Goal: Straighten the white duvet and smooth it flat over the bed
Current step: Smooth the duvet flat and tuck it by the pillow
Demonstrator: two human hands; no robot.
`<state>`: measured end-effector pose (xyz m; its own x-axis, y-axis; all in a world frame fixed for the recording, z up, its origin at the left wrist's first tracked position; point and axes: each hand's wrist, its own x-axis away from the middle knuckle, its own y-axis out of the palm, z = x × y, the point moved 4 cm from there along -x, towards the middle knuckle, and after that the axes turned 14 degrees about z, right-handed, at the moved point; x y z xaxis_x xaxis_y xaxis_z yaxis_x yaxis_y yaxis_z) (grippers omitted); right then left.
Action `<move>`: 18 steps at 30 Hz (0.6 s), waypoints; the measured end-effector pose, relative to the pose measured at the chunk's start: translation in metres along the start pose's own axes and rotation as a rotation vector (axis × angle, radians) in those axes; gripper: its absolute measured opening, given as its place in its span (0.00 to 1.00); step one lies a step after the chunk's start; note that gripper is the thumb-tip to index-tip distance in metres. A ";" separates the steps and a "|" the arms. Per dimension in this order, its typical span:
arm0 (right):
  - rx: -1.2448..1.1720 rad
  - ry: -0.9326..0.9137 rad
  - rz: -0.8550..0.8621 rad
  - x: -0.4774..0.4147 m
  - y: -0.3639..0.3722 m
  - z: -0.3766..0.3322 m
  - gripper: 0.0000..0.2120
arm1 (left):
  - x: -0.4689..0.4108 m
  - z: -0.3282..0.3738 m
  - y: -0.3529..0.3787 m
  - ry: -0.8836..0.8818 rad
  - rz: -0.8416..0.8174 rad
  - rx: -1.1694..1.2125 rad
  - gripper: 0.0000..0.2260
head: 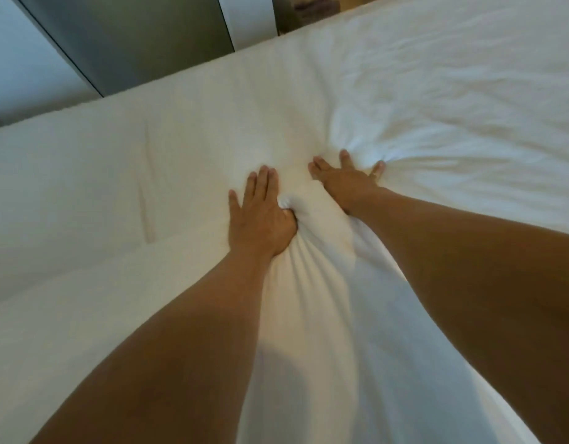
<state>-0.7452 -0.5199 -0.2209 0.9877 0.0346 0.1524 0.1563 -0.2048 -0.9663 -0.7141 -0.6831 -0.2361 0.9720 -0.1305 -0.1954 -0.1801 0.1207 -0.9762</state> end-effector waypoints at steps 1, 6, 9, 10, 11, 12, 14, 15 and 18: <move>-0.025 -0.007 -0.009 0.006 -0.017 0.000 0.23 | 0.004 0.002 -0.002 -0.015 0.001 -0.021 0.31; -0.174 -0.168 0.120 0.109 -0.064 -0.069 0.28 | 0.017 0.012 -0.033 -0.115 -0.029 -0.238 0.32; -0.125 -0.183 0.095 0.153 -0.018 -0.068 0.30 | 0.054 0.010 -0.065 -0.096 -0.005 -0.220 0.29; -0.120 -0.135 0.099 0.147 -0.012 -0.057 0.32 | 0.069 -0.001 -0.076 -0.084 -0.011 -0.193 0.29; -0.100 -0.109 0.082 0.140 -0.009 -0.050 0.32 | 0.084 -0.021 -0.088 -0.081 -0.027 -0.171 0.29; -0.070 -0.102 0.058 0.135 -0.005 -0.049 0.33 | 0.102 -0.048 -0.099 -0.086 -0.060 -0.172 0.28; -0.023 -0.104 0.064 0.132 0.003 -0.050 0.33 | 0.141 -0.109 -0.121 -0.154 -0.127 -0.215 0.29; 0.000 -0.098 0.079 0.132 0.006 -0.051 0.33 | 0.167 -0.139 -0.131 -0.213 -0.153 -0.240 0.30; 0.085 -0.050 0.102 0.139 0.001 -0.057 0.33 | 0.253 -0.193 -0.150 -0.323 -0.207 -0.272 0.31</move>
<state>-0.6077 -0.5712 -0.1885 0.9968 0.0666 0.0446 0.0527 -0.1257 -0.9907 -0.4703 -0.9244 -0.1569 0.9812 0.1931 0.0028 0.0310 -0.1434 -0.9892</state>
